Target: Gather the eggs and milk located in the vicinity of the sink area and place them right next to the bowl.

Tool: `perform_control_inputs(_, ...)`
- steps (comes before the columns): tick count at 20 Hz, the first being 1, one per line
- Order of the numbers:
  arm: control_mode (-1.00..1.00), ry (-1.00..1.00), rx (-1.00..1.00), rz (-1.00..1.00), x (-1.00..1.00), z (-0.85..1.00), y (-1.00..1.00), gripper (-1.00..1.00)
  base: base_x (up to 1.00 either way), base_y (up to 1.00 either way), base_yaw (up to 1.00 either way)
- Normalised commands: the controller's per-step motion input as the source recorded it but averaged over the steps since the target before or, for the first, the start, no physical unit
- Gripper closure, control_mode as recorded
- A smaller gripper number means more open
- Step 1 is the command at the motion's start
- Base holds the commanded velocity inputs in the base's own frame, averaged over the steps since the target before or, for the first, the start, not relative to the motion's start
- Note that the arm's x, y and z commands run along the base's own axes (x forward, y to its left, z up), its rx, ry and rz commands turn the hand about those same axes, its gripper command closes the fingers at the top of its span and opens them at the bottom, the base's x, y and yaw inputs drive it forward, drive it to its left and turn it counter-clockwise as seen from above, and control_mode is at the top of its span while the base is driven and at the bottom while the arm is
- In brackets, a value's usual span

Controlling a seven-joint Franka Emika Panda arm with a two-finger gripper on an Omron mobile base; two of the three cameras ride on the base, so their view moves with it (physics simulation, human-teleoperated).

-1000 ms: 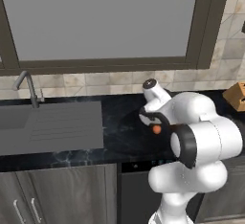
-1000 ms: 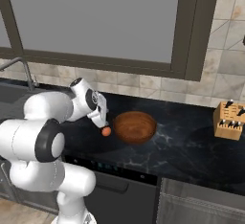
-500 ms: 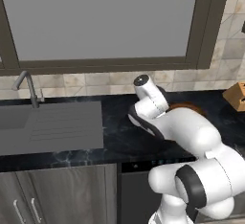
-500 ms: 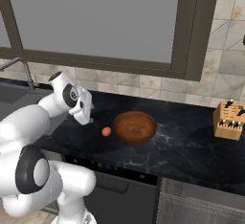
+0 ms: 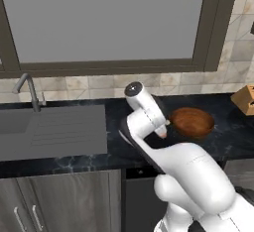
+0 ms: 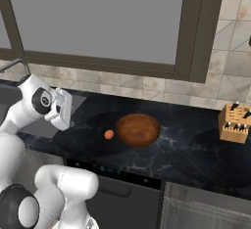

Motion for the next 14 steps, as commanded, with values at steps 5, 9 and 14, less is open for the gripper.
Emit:
perform_control_inputs(5,-1.00,-0.03,0.03,0.17,-0.68,0.37,0.01,-1.00,0.00,0.00,0.00)
perform_control_inputs(9,-1.00,0.07,0.17,0.20,-0.40,0.22,-0.33,-1.00,0.00,0.00,0.00)
perform_control_inputs(14,-1.00,0.08,0.21,0.17,-0.14,0.15,-0.66,-1.00,0.00,0.00,0.00)
